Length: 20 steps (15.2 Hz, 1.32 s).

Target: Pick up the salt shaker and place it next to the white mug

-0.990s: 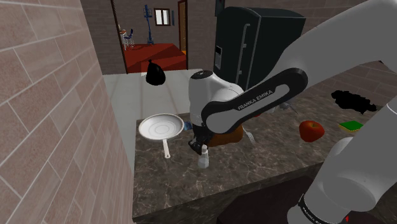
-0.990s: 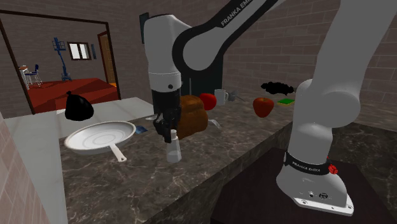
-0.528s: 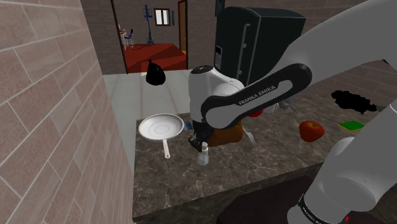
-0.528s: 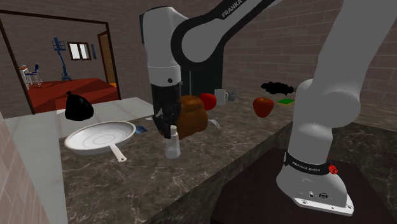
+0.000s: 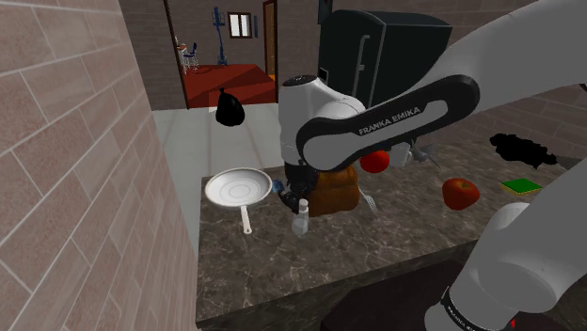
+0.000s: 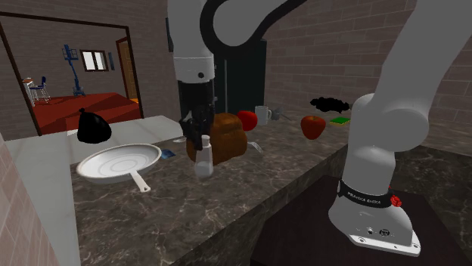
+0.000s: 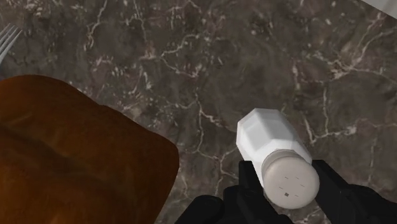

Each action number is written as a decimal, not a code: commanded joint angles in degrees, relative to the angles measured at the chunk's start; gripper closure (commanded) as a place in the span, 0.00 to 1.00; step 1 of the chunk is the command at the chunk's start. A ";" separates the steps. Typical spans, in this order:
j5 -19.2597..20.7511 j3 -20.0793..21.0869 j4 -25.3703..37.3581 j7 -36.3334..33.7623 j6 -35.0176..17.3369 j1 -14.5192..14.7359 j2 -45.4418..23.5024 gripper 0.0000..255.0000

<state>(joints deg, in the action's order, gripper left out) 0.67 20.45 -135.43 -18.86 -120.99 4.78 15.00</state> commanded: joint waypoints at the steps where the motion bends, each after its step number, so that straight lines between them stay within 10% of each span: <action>1: -0.21 -0.19 0.89 0.33 1.53 0.02 0.65 1.00; 20: -0.99 -1.46 12.65 2.23 16.44 -0.02 4.01 1.00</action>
<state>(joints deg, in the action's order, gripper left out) -0.34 19.00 -123.74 -16.65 -105.48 4.78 19.06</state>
